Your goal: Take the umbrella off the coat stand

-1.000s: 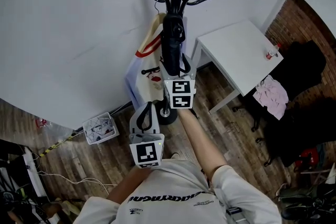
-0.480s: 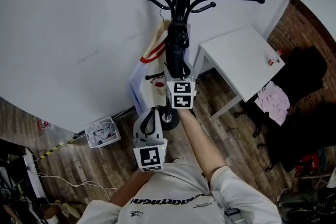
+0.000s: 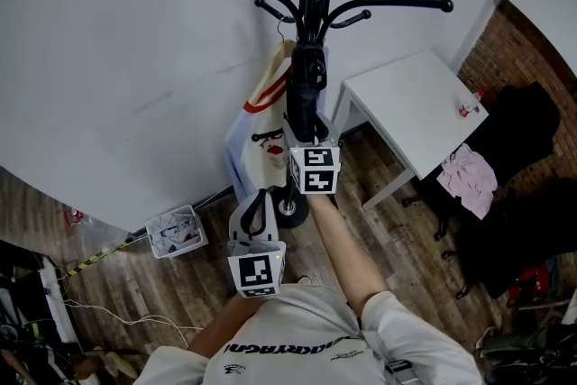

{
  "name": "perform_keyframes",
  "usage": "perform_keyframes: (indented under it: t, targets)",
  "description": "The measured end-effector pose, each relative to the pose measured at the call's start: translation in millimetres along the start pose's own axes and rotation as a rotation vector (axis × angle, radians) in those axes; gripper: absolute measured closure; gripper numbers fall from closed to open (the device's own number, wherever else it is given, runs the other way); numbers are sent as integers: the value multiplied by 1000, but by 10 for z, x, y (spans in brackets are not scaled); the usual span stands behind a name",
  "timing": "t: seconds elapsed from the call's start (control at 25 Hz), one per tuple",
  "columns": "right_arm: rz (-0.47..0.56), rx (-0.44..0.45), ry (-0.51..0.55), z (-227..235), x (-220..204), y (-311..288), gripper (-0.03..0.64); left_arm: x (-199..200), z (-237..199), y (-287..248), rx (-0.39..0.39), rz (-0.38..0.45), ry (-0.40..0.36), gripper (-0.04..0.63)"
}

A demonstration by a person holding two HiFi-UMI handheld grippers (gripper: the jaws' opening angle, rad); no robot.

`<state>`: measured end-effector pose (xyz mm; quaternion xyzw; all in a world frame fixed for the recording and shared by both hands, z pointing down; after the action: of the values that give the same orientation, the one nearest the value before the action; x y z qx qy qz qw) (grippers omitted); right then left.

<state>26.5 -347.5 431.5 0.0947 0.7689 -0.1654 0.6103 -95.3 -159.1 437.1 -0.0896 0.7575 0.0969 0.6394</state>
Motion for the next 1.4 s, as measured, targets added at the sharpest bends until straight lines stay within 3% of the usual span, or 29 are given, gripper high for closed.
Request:
perform_keyframes:
  t: [0.8,1.12,1.4]
  targets:
    - [95,47,10,-39,571,386,344,31,-18,124,5,11,2,598]
    - [116,78,23,-96,723,567,344,71,33,165,-8,16,41,598]
    - [138,95,-15,-106,798,746,344,87,58,212,-16,15,38,598]
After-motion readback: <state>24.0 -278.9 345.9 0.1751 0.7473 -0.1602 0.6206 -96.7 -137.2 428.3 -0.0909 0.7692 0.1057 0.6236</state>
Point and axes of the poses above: the fingertips, and each gripper's own axes: y backward along the fingers, z to its right, x out of its top, the point moved 8 cm from there along y, backward along the fingers, and after that the axes turned 9 degrees about y, right-handed, at the moved point
